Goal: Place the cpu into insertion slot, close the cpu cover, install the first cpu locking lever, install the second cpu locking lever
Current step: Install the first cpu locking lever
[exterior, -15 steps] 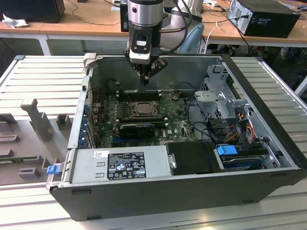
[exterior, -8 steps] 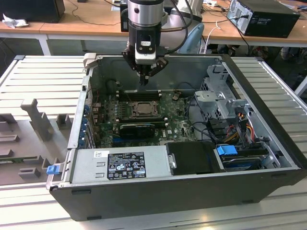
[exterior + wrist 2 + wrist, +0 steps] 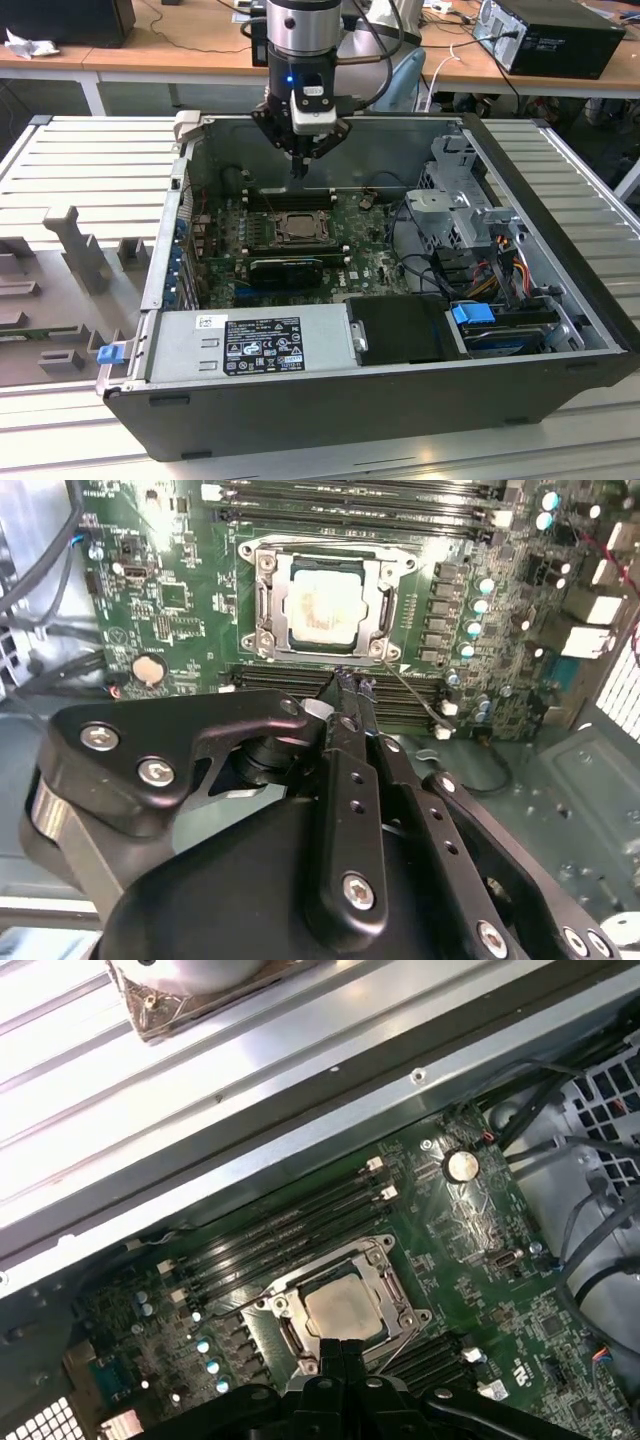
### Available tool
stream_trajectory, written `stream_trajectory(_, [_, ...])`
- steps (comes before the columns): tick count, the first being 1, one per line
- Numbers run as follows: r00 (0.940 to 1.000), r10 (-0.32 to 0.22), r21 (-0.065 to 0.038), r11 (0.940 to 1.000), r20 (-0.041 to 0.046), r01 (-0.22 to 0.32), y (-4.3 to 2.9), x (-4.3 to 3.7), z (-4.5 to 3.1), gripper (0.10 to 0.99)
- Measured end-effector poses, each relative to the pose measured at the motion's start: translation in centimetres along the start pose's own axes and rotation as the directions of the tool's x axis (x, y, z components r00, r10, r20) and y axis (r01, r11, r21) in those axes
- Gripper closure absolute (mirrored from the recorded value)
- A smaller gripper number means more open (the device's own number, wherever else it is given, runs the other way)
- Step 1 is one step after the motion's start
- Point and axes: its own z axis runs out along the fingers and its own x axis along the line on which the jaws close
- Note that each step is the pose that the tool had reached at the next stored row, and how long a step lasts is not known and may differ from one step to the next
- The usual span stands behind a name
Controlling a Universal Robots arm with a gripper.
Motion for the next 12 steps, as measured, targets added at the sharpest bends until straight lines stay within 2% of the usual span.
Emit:
stream_trajectory(4, [0.9986,-0.052,0.0,0.9986,-0.0021,0.052,0.0,0.0,0.0,0.98])
stream_trajectory(6, [0.9955,-0.094,0.0,0.9955,-0.0039,0.094,0.0,0.0,0.0,0.98])
stream_trajectory(7, [0.9901,-0.14,-0.001,0.9901,-0.0058,0.14,0.0,0.0,0.0,0.98])
stream_trajectory(9, [0.9852,-0.171,-0.001,0.9852,-0.007,0.171,0.0,0.0,0.0,0.98])
stream_trajectory(12, [0.9711,-0.239,-0.002,0.9711,-0.0097,0.239,0.0,0.0,0.01,0.98])
